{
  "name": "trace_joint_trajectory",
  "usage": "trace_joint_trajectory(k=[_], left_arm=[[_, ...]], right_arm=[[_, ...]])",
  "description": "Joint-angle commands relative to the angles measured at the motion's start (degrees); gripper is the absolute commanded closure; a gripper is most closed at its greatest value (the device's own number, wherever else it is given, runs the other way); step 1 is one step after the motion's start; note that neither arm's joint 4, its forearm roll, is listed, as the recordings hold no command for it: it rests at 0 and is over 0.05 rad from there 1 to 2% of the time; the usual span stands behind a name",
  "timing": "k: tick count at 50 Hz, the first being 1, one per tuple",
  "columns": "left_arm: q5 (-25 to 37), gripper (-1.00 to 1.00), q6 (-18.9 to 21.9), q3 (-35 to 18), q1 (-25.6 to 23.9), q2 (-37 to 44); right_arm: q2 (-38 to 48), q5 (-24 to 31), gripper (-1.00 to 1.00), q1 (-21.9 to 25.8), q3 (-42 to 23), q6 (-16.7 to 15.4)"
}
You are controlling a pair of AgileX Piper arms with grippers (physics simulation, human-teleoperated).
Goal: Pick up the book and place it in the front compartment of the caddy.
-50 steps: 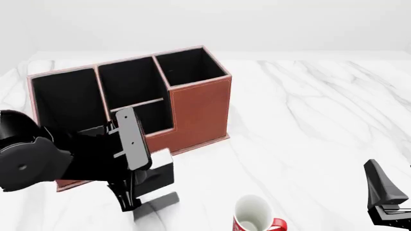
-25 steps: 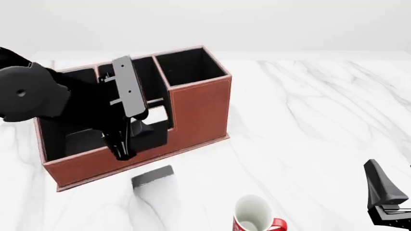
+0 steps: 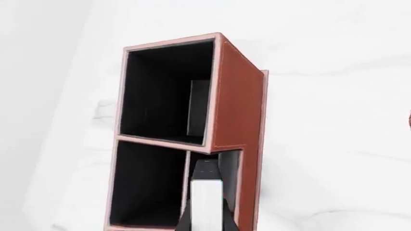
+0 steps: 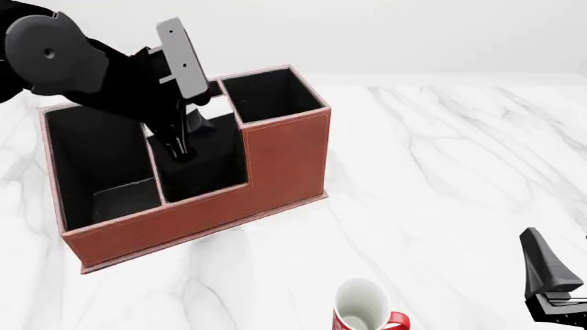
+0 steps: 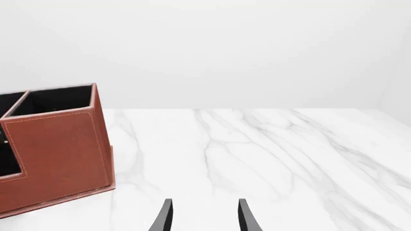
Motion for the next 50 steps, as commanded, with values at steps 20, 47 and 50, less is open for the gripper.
trace_joint_trajectory(k=[20, 47, 50], left_arm=[[-2.4, 1.0, 4.0, -7.2, 5.9, 3.3], [-4.3, 1.0, 5.0, -9.0, 8.0, 6.9], [-4.9, 1.0, 5.3, -8.1, 8.4, 7.1]], right_arm=[[-0.1, 0.0, -1.0, 0.0, 0.0, 0.0], [-0.1, 0.0, -1.0, 0.0, 0.0, 0.0], [-0.1, 0.0, -1.0, 0.0, 0.0, 0.0]])
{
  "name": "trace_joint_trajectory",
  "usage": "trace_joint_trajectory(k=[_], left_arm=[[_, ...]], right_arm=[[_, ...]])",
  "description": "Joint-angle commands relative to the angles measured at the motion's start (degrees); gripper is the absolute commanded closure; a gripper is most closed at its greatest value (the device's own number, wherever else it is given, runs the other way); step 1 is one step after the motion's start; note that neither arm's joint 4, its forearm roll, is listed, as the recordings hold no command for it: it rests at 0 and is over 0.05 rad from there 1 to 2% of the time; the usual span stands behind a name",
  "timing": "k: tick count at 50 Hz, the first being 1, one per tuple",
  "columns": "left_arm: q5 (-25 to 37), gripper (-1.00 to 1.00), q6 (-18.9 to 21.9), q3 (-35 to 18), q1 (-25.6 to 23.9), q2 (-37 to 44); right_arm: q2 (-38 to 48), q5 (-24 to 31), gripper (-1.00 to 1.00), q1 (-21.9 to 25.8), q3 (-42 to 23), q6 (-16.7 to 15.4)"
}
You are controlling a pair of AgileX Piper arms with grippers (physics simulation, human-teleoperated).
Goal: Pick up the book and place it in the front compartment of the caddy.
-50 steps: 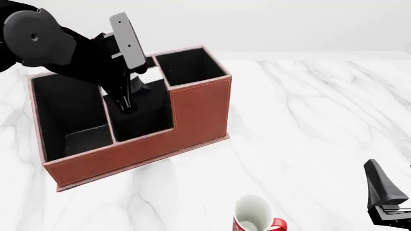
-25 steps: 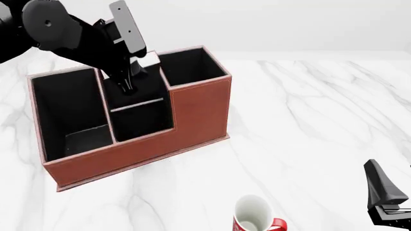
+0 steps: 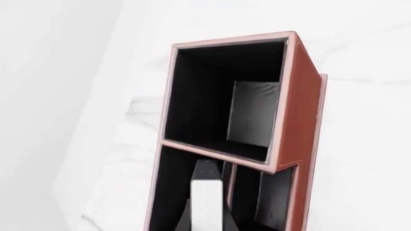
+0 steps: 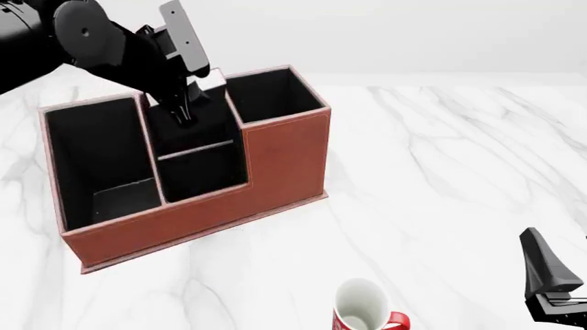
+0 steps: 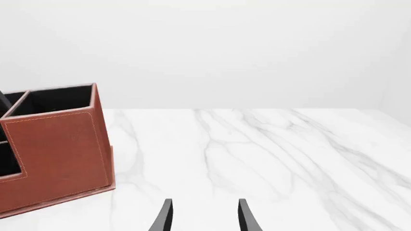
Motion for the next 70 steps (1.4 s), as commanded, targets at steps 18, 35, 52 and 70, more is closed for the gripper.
trace_joint_trajectory(k=[18, 35, 52, 70], left_arm=[[-2.2, 1.0, 0.4, 1.4, 1.5, -1.3], [-5.8, 1.0, 1.3, 2.6, 2.6, -0.1], [-8.1, 1.0, 3.5, 3.1, 3.8, 0.2], [-12.5, 1.0, 3.5, 6.1, 3.7, 1.9]], right_arm=[[-0.1, 0.0, -1.0, 0.0, 0.0, 0.0], [-0.1, 0.0, -1.0, 0.0, 0.0, 0.0], [-0.1, 0.0, -1.0, 0.0, 0.0, 0.0], [-0.1, 0.0, -1.0, 0.0, 0.0, 0.0]])
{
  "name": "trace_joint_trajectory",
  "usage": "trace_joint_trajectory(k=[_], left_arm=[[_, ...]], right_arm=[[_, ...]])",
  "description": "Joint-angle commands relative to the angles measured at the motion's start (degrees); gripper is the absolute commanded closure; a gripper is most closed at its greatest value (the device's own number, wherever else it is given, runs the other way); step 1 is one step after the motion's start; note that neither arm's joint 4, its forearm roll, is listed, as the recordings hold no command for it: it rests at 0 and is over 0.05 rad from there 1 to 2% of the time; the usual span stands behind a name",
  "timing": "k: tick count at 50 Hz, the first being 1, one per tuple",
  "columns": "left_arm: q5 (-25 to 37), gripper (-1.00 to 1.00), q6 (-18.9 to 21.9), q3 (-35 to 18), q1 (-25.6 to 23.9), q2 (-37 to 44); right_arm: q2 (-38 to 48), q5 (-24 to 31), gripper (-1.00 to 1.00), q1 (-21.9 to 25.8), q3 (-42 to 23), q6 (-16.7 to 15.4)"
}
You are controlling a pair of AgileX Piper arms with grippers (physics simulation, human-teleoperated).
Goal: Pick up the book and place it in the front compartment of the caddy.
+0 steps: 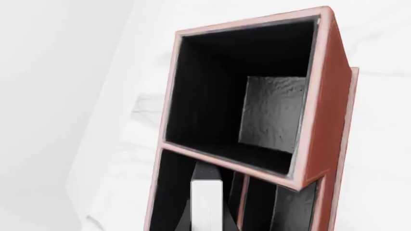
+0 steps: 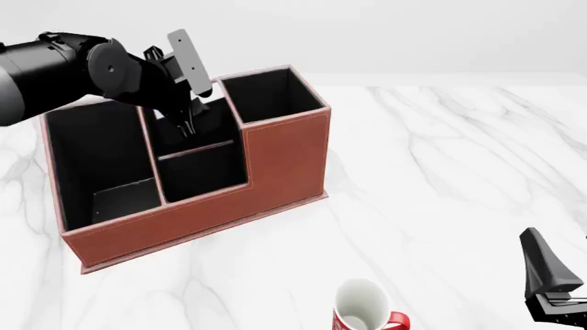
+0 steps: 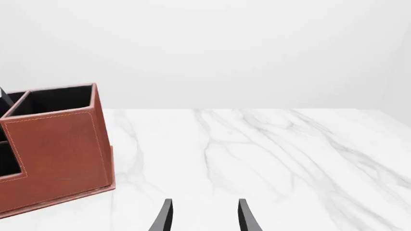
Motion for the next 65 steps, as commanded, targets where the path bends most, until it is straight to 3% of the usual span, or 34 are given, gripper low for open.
trace_joint_trajectory(k=[1, 16, 17, 65], left_arm=[[-1.2, 1.0, 0.5, 1.1, 0.8, -2.1], [-2.9, 1.0, 1.1, 0.5, 3.0, 1.4], [-3.2, -1.0, 1.5, 0.1, 3.7, 2.0], [-3.3, -1.0, 2.3, 2.0, 4.5, 0.8]], right_arm=[[-0.1, 0.0, -1.0, 0.0, 0.0, 0.0], [-0.1, 0.0, -1.0, 0.0, 0.0, 0.0], [-0.1, 0.0, -1.0, 0.0, 0.0, 0.0], [-0.1, 0.0, -1.0, 0.0, 0.0, 0.0]])
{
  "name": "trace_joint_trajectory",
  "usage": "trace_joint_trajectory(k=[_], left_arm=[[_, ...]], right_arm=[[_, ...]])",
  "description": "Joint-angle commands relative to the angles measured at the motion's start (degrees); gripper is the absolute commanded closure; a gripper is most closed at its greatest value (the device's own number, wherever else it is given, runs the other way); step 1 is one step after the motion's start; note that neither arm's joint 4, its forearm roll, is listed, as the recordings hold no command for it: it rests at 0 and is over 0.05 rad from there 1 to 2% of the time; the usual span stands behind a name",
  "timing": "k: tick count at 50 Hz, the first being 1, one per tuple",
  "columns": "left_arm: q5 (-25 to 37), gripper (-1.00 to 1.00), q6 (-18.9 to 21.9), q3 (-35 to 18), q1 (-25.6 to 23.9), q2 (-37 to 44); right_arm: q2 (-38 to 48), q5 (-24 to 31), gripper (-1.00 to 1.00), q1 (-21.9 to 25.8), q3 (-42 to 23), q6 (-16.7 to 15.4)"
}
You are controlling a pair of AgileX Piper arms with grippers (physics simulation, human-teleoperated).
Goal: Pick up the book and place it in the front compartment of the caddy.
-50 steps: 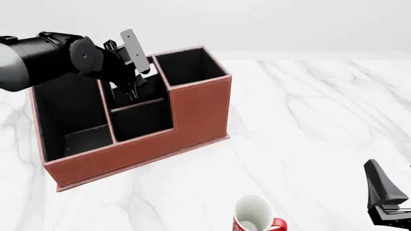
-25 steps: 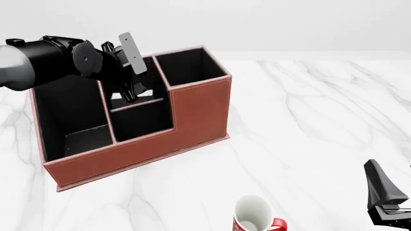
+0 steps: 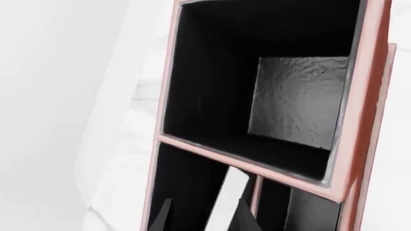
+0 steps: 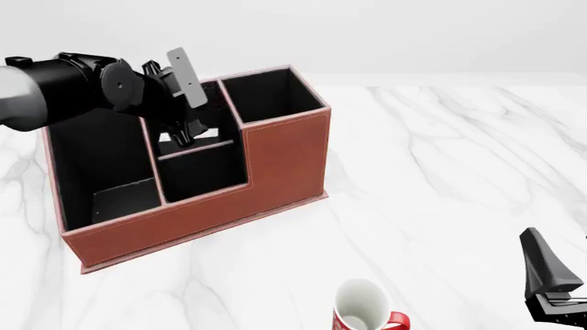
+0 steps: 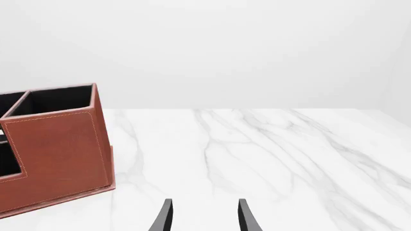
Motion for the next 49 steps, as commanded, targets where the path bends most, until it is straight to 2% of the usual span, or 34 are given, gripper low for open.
trace_joint_trajectory(k=[1, 21, 28, 33, 35, 40, 43, 46, 49], left_arm=[[1.6, -1.0, 0.0, 0.6, 1.1, -3.8], [3.2, -1.0, -2.9, 4.3, 0.5, -12.4], [3.0, -1.0, -4.0, 9.4, -0.1, -18.2], [2.8, -1.0, -4.9, 15.4, -1.9, -25.7], [1.3, -1.0, -3.8, 18.1, -1.8, -29.3], [0.5, -1.0, -4.2, 24.3, -5.3, -40.1], [0.5, -1.0, -5.8, 28.9, -8.1, -47.3], [0.5, -1.0, -8.9, 34.9, -11.4, -55.2], [-0.1, -1.0, -12.3, 43.1, -14.0, -63.7]], right_arm=[[-0.1, 0.0, -1.0, 0.0, 0.0, 0.0], [-0.1, 0.0, -1.0, 0.0, 0.0, 0.0], [-0.1, 0.0, -1.0, 0.0, 0.0, 0.0], [-0.1, 0.0, -1.0, 0.0, 0.0, 0.0], [-0.1, 0.0, -1.0, 0.0, 0.0, 0.0], [-0.1, 0.0, -1.0, 0.0, 0.0, 0.0], [-0.1, 0.0, -1.0, 0.0, 0.0, 0.0], [-0.1, 0.0, -1.0, 0.0, 0.0, 0.0], [-0.1, 0.0, -1.0, 0.0, 0.0, -0.1]])
